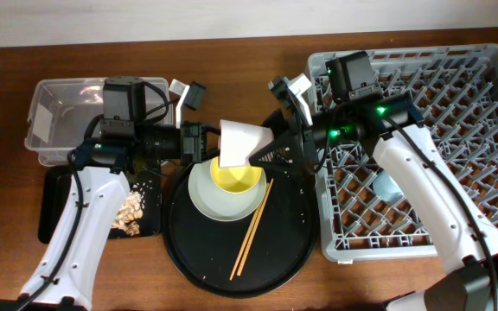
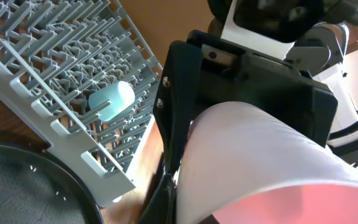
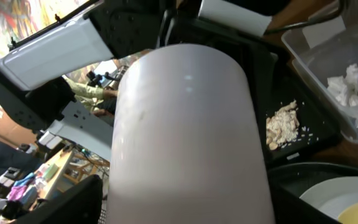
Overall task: Sort waste into correct bins and load items into the dishwasher rack
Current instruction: 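Hand the pink cup from the left gripper to the right gripper, then place the pink cup upside down in the dish rack with the right gripper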
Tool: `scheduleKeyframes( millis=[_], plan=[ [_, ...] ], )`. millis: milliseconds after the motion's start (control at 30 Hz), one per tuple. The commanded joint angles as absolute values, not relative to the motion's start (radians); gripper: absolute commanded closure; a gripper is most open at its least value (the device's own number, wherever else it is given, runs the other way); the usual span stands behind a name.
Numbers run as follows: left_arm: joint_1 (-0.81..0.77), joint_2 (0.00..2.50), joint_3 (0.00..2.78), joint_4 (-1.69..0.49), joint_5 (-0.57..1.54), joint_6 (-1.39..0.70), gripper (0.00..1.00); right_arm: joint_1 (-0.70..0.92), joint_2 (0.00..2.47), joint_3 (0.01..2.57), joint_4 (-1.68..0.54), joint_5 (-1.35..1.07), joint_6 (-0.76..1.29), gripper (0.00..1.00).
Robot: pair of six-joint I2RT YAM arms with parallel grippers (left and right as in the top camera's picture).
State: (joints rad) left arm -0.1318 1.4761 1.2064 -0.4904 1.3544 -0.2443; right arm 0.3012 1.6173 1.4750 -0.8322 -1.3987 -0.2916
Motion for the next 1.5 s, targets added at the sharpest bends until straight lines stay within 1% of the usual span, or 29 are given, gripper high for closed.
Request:
scheduleKeyframes(
  millis=[0,67,133,233,333,367,433,500,533,600,667,767,800,867,933,1067,1133,1300,1467],
  plan=[
    [-0.131,1.483,1.211,-0.491,1.347,-0.247,1.0,0.308,1.618,1.475,-0.799,-1.437,-0.299,0.21],
    [-0.131,1.483,1.211,-0.491,1.347,-0.247,1.0,0.308,1.618,1.475,-0.792,-1.437,-0.299,0.23],
    [-0.131,1.483,1.211,-0.491,1.347,-0.247,1.0,0.308,1.618,1.475,-0.79,-1.437,-0.299,0.27],
    [-0.131,1.483,1.211,-0.491,1.347,-0.247,1.0,0.308,1.618,1.475,-0.788,-1.437,-0.299,0.36],
    [-0.131,1.483,1.211,-0.491,1.346,-0.246,1.0,0.308,1.618,1.475,-0.788,-1.428,-0.299,0.41],
    [-0.131,1.483,1.211,-0.491,1.338,-0.245,0.94,0.308,1.618,1.475,-0.789,-1.403,-0.298,0.43],
    [-0.131,1.483,1.211,-0.504,1.262,-0.245,0.69,0.308,1.618,1.475,-0.816,-1.302,-0.295,0.45],
    [-0.13,1.483,1.211,-0.592,1.024,-0.221,0.56,0.308,1.618,1.475,-0.865,-1.129,-0.294,0.49],
    [-0.128,1.483,1.211,-0.646,0.912,-0.177,0.54,0.307,1.617,1.476,-0.906,-0.973,-0.272,0.49],
    [-0.101,1.475,1.211,-0.722,0.76,-0.136,0.51,0.29,1.607,1.489,-0.98,-0.804,-0.272,0.49],
    [-0.035,1.439,1.211,-0.784,0.62,-0.114,0.5,0.243,1.589,1.537,-1.072,-0.676,-0.272,0.49],
    [0.035,1.385,1.211,-0.839,0.504,-0.089,0.49,0.171,1.579,1.623,-1.195,-0.496,-0.247,0.48],
    [0.067,1.36,1.211,-0.865,0.461,-0.088,0.46,0.121,1.579,1.677,-1.259,-0.39,-0.194,0.49],
    [0.117,1.325,1.211,-0.902,0.427,-0.088,0.45,0.033,1.579,1.752,-1.333,-0.279,-0.105,0.5],
    [0.15,1.306,1.211,-0.918,0.421,-0.088,0.45,-0.064,1.579,1.8,-1.366,-0.252,-0.045,0.5],
    [0.152,1.307,1.211,-0.918,0.421,-0.088,0.45,-0.187,1.617,1.802,-1.373,-0.189,-0.002,0.51],
    [0.152,1.307,1.211,-0.918,0.421,-0.088,0.45,-0.214,1.677,1.802,-1.372,-0.142,-0.002,0.51],
    [0.152,1.307,1.211,-0.926,0.421,-0.088,0.45,-0.218,1.779,1.802,-1.39,-0.047,0.009,0.5],
    [0.152,1.307,1.211,-0.926,0.421,-0.088,0.45,-0.217,1.818,1.802,-1.388,-0.037,0.009,0.5]
  ],
)
